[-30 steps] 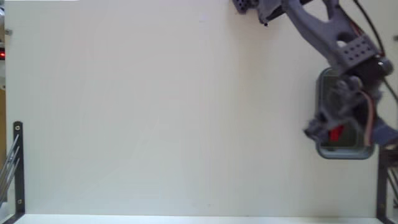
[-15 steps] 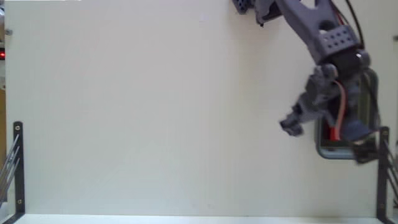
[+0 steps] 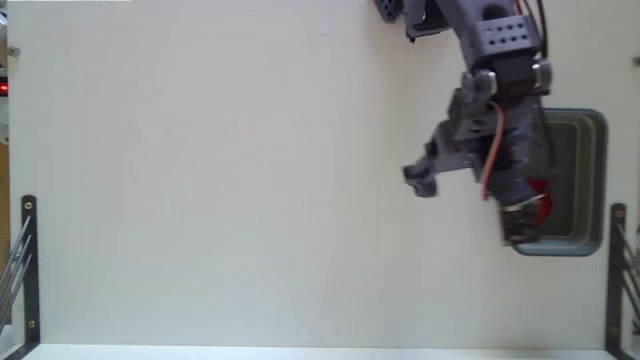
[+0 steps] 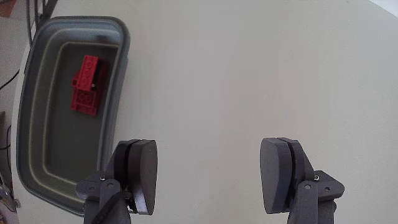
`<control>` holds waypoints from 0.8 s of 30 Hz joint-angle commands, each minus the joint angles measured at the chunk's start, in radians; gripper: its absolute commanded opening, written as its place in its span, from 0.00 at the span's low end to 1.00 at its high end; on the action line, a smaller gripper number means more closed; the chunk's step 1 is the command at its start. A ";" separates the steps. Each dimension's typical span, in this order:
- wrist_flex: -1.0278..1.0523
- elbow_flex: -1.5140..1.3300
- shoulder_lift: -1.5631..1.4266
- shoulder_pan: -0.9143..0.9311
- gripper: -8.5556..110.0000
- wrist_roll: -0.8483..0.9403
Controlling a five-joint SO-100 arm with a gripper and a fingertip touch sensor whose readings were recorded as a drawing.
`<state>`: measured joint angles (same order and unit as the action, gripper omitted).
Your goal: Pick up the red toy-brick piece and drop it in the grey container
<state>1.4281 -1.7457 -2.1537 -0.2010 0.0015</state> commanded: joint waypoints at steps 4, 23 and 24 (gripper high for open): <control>0.001 -0.064 -0.136 0.055 1.00 -0.002; 0.002 -0.233 -0.305 0.185 1.00 -0.002; 0.002 -0.238 -0.310 0.189 1.00 -0.002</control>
<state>1.4281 -1.9758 -2.4037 -0.0215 0.0031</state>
